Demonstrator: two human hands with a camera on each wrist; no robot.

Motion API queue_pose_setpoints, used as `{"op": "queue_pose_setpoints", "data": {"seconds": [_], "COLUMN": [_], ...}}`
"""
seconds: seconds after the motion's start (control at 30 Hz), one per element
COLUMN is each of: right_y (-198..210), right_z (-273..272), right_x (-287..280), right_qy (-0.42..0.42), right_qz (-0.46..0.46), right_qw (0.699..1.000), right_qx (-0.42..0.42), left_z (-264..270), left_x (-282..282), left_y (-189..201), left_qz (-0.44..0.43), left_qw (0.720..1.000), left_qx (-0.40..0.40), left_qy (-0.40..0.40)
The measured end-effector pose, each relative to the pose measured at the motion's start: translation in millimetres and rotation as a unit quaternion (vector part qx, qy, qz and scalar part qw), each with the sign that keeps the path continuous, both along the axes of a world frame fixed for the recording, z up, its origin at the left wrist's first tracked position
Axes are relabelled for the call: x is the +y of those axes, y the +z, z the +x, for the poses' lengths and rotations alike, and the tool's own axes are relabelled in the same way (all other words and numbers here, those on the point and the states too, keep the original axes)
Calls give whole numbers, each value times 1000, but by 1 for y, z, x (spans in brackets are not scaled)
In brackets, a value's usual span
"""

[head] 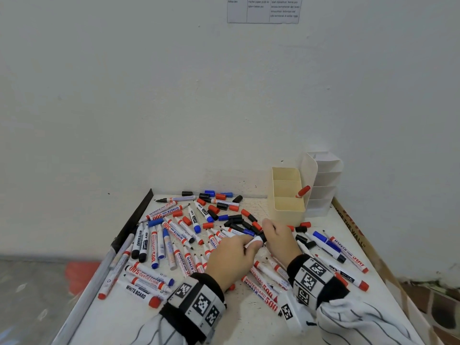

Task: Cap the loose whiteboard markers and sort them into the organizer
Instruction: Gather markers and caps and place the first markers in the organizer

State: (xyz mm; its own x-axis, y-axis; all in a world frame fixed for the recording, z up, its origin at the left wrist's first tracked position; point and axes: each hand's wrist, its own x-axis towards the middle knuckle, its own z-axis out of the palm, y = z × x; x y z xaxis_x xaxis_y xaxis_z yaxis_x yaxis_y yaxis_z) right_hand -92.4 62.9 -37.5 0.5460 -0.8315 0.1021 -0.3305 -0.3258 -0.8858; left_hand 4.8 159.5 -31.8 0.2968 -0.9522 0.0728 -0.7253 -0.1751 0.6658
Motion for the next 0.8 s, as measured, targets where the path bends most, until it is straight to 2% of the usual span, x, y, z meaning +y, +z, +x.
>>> {"op": "queue_pose_setpoints", "data": {"seconds": [0.03,0.1,0.17,0.23,0.27,0.33,0.4,0.47,0.5,0.57,0.63,0.7,0.8], "right_y": [0,-1,-2,-3,-3,-3,-5,-5,-6,-6,-5,-5,-11], "right_z": [0,0,-2,-4,-4,-5,-5,-6,-6,-9,-11,-13,-14], "right_x": [0,0,2,2,1,-2,-5,-6,-7,-6,-4,-4,-5], "right_qy": [1,4,10,18,20,18,6,1,3,17,30,45,56], "right_qz": [0,-3,-5,-4,-4,-5,5,9,6,1,26,36,21], "right_qw": [1000,1000,1000,1000,1000,1000,1000,1000,1000,1000,999,997,998], "right_qx": [8,16,10,0,-4,-7,-1,8,13,8,-29,-52,-25], "left_z": [-1,-1,1,0,-1,-2,-2,-2,-2,-2,-3,1,7], "left_x": [0,-2,-1,1,0,-4,-7,-9,-10,-11,-10,-12,-15], "left_y": [0,0,3,7,7,2,-1,-2,-2,1,6,6,1], "left_qz": [-7,11,57,92,90,57,29,21,27,53,95,123,150], "left_qw": [999,1000,991,968,970,995,997,994,997,995,965,953,952], "left_qx": [-31,-4,119,235,227,83,-65,-104,-78,82,241,273,261], "left_qy": [5,-1,-7,-5,-9,-7,4,5,-3,-23,-29,-38,-51]}}
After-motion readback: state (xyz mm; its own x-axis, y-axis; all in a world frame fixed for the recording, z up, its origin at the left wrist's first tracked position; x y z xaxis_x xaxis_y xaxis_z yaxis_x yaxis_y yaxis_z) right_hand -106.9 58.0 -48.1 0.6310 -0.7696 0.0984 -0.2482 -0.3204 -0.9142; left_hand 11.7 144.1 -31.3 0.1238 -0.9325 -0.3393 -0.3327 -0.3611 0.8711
